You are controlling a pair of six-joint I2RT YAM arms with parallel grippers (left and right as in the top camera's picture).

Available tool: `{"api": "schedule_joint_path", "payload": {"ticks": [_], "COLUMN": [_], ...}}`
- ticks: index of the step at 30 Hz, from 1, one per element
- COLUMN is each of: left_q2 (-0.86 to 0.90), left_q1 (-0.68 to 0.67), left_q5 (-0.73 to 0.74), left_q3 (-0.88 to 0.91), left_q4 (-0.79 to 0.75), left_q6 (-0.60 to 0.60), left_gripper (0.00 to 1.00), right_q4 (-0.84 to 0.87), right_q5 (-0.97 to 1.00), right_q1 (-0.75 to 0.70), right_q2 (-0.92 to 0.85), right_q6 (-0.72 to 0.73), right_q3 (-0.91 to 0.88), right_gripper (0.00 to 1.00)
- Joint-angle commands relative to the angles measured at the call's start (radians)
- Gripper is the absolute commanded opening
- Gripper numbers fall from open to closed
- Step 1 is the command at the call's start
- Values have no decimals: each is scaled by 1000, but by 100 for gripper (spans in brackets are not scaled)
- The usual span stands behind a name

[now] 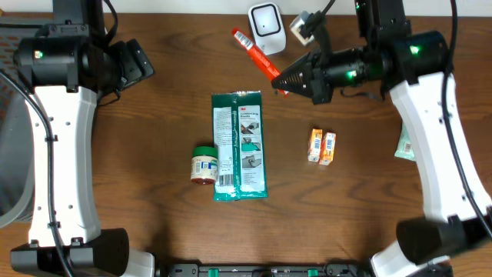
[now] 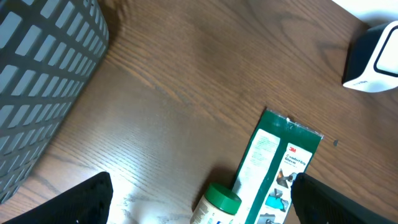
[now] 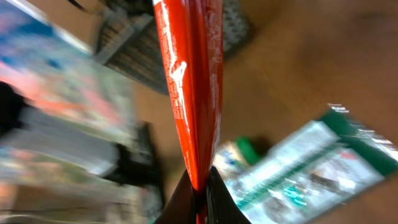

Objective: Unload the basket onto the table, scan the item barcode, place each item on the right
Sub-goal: 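Lift the red tube to the scanner window with the right gripper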

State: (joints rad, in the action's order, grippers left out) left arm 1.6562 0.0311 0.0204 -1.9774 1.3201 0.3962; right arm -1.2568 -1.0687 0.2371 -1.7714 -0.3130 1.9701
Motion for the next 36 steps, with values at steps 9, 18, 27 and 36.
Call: {"api": "schedule_joint_path", "payload": {"ticks": [9, 18, 27, 36], "left_q2": [6, 6, 6, 6], "left_q1": [3, 3, 3, 3], "left_q5": [-5, -5, -5, -5], "left_q3": [-9, -9, -9, -9], "left_q4": [3, 3, 3, 3], "left_q6": [8, 8, 8, 8], "left_gripper": [92, 92, 92, 92], "right_q4": [-13, -63, 95, 169], "right_q5": [-457, -492, -492, -492], "right_q1": [-163, -189, -221, -230], "right_q2": [-227, -238, -326, -381], "right_q6": [45, 85, 318, 386], "right_q3": [4, -22, -22, -22], "right_gripper": [1, 1, 1, 1]}}
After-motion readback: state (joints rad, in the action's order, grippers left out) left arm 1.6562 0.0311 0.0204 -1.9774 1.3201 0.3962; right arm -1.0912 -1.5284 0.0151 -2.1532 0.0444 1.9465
